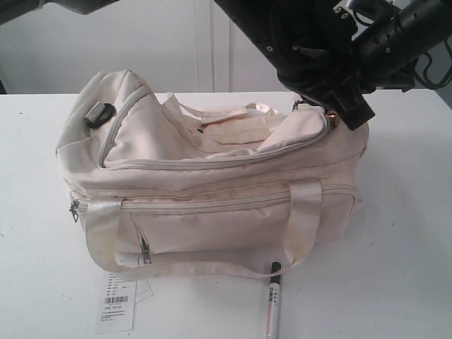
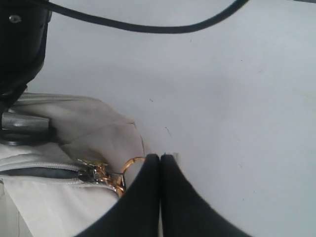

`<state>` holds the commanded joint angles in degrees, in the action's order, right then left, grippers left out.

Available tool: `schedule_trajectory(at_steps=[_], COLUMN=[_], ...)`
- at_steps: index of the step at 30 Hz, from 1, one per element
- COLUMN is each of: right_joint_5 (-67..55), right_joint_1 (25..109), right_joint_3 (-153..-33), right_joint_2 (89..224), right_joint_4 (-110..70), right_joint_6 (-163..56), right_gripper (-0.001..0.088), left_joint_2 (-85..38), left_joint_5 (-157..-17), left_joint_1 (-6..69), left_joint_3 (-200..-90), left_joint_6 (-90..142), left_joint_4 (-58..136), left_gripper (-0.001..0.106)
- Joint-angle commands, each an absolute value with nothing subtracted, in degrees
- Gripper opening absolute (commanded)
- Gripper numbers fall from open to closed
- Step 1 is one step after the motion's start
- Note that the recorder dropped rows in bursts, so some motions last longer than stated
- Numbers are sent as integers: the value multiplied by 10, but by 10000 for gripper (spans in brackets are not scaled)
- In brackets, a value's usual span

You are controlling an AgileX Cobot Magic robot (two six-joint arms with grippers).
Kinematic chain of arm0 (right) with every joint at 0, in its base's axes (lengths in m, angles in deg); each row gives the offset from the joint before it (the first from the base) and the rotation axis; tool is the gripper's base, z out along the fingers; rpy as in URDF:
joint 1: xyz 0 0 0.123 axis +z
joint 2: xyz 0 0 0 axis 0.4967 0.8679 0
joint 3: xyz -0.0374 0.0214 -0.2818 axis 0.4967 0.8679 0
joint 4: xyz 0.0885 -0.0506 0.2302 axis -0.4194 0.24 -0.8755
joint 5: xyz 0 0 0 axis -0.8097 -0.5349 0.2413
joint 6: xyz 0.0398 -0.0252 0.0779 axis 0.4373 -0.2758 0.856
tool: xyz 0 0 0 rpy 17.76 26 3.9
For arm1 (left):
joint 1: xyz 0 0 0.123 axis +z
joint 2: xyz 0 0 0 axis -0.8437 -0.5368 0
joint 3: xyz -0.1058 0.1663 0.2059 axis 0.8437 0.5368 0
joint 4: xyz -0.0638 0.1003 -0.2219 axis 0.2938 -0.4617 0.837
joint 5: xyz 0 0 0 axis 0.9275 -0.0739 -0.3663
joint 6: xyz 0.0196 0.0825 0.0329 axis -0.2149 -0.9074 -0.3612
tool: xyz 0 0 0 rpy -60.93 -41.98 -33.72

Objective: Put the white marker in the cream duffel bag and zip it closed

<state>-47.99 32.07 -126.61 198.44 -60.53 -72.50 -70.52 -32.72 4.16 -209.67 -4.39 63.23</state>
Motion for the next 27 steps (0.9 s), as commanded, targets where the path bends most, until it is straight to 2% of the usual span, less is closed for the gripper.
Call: schedule_trajectory(at_steps=[27], right_joint_5=[-484], right_joint_1=[321], right_joint_3=[-1266], right_joint_2=[1984], right_joint_4=[-605], right_joint_6=[-725], right_gripper=[0], left_joint_2=[-703], left_joint_5=[-285], left_joint_1=[42], left_joint_3=[-2097], left_joint_6=[-42], left_joint_4=[604], left_gripper=[0])
